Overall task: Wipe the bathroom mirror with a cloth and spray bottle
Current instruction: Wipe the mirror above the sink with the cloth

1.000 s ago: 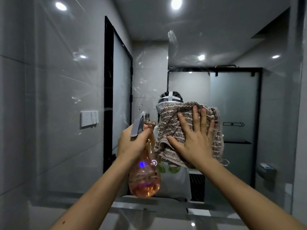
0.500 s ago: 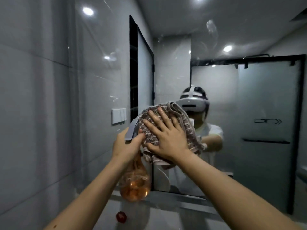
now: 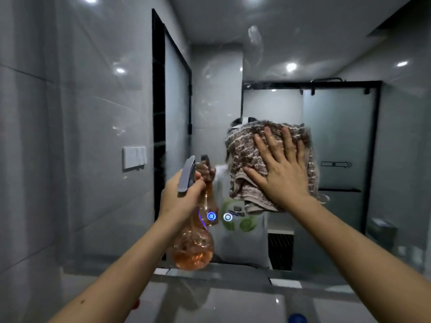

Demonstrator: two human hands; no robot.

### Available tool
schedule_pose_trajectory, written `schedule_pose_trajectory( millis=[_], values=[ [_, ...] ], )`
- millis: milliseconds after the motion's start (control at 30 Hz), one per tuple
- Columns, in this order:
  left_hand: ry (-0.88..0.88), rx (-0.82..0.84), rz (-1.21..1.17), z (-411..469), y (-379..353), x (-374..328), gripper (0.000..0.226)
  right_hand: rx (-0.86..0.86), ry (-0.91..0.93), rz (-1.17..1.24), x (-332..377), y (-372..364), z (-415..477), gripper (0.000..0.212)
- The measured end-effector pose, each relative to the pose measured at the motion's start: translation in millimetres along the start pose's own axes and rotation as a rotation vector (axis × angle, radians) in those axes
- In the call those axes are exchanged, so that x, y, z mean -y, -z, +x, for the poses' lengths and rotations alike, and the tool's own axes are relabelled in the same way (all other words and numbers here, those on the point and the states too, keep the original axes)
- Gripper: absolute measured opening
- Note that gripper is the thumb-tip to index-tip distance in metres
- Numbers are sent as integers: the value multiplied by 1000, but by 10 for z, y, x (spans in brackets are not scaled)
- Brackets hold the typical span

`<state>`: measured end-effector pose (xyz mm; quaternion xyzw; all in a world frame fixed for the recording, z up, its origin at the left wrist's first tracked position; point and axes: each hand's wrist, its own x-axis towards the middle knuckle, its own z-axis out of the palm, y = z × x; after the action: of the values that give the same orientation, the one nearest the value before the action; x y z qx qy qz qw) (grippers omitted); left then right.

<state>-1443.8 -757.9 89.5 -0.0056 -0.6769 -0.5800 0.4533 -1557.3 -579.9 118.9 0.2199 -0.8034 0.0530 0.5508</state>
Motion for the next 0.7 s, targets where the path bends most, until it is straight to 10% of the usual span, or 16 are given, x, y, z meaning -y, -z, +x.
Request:
schedule_pose_trajectory(
  millis=[500, 700],
  values=[
    [122, 5, -107, -326, -461, 129, 35, 123, -179, 59, -528, 81, -261, 80],
    [100, 4, -17, -338, -102, 377, 12, 137, -66, 40, -70, -38, -335, 80]
  ],
)
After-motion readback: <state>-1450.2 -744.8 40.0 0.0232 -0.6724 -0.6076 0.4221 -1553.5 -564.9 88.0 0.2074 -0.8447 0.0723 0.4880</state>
